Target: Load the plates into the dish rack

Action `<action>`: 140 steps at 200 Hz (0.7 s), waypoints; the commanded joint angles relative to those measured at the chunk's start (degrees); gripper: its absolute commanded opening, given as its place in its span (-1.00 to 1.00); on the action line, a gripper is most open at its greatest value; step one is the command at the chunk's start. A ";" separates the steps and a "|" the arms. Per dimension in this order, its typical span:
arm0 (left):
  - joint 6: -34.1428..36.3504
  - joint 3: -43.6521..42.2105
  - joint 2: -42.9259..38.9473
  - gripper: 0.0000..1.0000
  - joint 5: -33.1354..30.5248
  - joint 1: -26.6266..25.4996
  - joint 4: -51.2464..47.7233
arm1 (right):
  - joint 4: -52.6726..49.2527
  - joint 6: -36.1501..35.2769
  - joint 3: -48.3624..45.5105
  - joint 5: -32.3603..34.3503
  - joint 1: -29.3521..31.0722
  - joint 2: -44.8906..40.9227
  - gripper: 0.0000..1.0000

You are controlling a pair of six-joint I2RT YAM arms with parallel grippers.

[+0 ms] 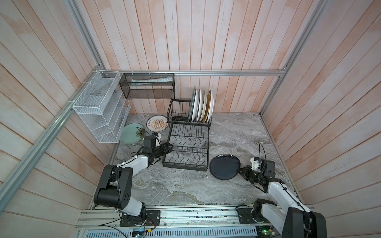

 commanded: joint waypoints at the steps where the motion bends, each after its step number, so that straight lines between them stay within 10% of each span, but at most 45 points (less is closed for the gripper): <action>1: 0.38 1.75 1.12 0.41 1.83 -0.28 0.07 | -2.37 -0.44 -1.08 0.98 0.98 -0.73 -1.00; 45: 0.21 1.79 1.11 0.41 1.97 -0.29 0.06 | 0.15 -1.67 1.39 3.76 5.56 4.63 -0.99; 140: 0.27 2.23 1.44 0.41 1.98 -0.31 0.15 | 6.87 -0.19 1.98 2.08 6.12 13.16 -0.02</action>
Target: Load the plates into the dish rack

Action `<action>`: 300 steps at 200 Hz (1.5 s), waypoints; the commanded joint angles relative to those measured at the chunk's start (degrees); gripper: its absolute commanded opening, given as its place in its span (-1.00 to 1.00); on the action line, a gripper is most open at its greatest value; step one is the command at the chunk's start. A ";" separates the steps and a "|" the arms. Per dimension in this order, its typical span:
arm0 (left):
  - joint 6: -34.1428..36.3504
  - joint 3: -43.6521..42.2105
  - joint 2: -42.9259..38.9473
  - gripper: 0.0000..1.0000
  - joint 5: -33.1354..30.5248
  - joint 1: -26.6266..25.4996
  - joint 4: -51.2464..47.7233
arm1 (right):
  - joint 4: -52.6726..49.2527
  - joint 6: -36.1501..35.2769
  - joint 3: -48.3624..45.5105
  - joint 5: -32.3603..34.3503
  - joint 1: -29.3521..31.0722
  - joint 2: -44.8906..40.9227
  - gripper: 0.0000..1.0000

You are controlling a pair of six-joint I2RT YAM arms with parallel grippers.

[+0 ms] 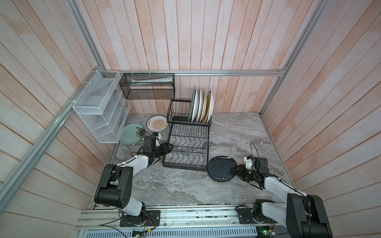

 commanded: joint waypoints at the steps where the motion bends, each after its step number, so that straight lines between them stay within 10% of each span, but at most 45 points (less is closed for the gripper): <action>1: 0.26 1.81 0.86 0.41 2.01 -0.39 0.14 | -0.42 -0.28 0.05 1.62 -0.69 1.98 -0.01; 180: -2.80 1.74 4.59 0.40 5.63 -0.45 3.72 | 11.45 3.73 -1.24 -6.39 2.57 13.19 0.19; 300: -1.38 1.55 2.86 0.40 4.62 -0.38 1.22 | -13.97 8.51 -6.44 3.99 -1.64 -10.15 0.50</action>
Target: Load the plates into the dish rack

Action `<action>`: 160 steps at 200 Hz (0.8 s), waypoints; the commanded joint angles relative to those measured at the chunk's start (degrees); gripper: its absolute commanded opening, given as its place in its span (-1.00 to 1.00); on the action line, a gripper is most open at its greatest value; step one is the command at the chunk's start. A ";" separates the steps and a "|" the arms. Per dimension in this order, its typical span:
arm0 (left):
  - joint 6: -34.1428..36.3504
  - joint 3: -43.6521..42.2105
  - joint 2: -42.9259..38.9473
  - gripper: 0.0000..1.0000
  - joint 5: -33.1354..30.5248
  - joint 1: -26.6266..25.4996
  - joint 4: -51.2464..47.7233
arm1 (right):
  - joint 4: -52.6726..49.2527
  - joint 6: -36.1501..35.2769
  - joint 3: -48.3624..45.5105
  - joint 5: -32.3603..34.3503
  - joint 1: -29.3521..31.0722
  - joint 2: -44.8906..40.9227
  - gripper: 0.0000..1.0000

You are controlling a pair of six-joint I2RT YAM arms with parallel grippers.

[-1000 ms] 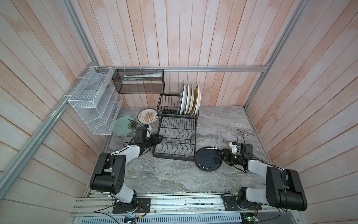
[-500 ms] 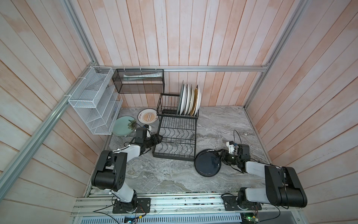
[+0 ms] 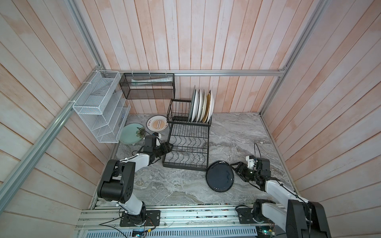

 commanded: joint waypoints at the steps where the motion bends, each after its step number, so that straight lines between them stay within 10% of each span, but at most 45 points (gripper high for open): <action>1: 0.25 0.59 -0.91 0.40 3.81 -0.72 -0.68 | -15.49 2.57 -2.80 5.36 -0.29 -3.12 0.50; 160: -0.43 -2.29 -3.08 0.40 3.29 -0.76 -0.80 | -16.07 22.83 -9.58 8.78 14.11 -12.18 0.50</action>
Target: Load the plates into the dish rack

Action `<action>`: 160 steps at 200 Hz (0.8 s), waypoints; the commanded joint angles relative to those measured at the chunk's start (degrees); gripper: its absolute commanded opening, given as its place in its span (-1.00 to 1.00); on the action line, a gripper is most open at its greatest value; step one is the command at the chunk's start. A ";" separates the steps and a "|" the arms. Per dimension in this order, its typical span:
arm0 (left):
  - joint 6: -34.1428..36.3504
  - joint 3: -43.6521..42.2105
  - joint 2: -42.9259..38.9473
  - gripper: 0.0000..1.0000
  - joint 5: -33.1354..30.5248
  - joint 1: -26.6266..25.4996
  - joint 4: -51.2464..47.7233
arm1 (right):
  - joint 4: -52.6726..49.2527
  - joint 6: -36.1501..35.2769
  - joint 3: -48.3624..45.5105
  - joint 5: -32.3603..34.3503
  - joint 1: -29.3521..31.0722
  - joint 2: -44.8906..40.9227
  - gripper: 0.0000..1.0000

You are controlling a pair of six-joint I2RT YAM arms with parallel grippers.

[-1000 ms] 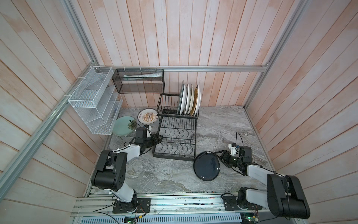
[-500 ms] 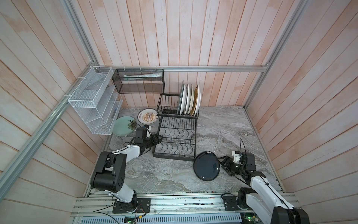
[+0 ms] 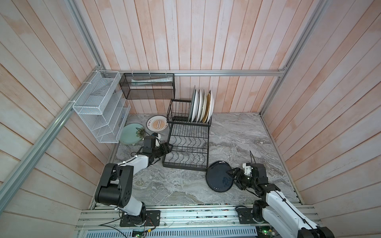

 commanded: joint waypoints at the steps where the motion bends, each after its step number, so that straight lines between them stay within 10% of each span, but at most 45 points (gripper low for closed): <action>1: -0.48 -1.10 0.00 0.40 3.45 -0.76 0.73 | -8.57 5.47 -5.45 4.05 2.29 1.32 0.50; 70: -0.92 -1.46 0.95 0.40 3.87 -0.80 1.89 | -3.36 10.59 -5.75 5.32 6.67 -1.91 0.33; 160: -0.77 -0.44 -1.62 0.40 3.08 -0.77 -0.42 | -3.62 11.53 -5.37 8.62 8.60 -5.57 -0.89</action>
